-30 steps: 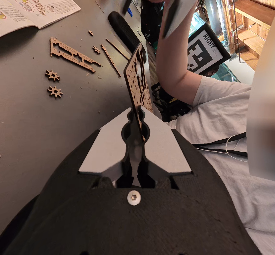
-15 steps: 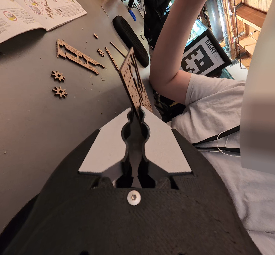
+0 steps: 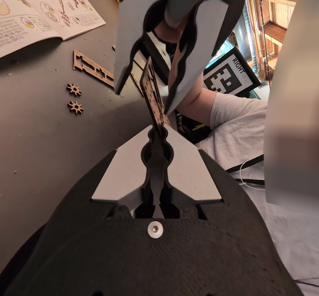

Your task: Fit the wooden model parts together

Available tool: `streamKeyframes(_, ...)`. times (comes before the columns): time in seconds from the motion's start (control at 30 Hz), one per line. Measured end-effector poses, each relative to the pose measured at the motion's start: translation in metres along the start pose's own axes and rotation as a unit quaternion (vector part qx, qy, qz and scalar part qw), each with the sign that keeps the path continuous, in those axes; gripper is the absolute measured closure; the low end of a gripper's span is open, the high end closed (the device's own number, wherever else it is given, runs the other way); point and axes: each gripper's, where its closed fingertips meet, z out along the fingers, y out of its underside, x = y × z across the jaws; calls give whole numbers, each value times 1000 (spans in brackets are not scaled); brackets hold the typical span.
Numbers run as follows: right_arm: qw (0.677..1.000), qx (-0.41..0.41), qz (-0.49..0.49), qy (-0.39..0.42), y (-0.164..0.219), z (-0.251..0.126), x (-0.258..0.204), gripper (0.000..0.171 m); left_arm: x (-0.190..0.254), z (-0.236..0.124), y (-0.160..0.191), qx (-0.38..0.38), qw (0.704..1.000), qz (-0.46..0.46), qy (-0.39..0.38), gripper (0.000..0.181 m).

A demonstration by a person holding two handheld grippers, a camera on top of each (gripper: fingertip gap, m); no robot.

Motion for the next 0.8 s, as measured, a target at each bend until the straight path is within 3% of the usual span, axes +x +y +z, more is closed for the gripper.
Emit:
streamKeyframes(0.13, 1000, -2, -1, -20, -1, 5, -5, 145, -2, 0, 2, -4, 1000, 3, -9, 178)
streamKeyframes(0.3, 999, 8, 3, -38, -1, 0, -6, 154, -2, 1, 3, -8, 1000, 3, -8, 178)
streamKeyframes(0.8, 999, -3, 3, -46, 1, 4, -8, 153, -4, 3, 6, -19, 1000, 2, -15, 178)
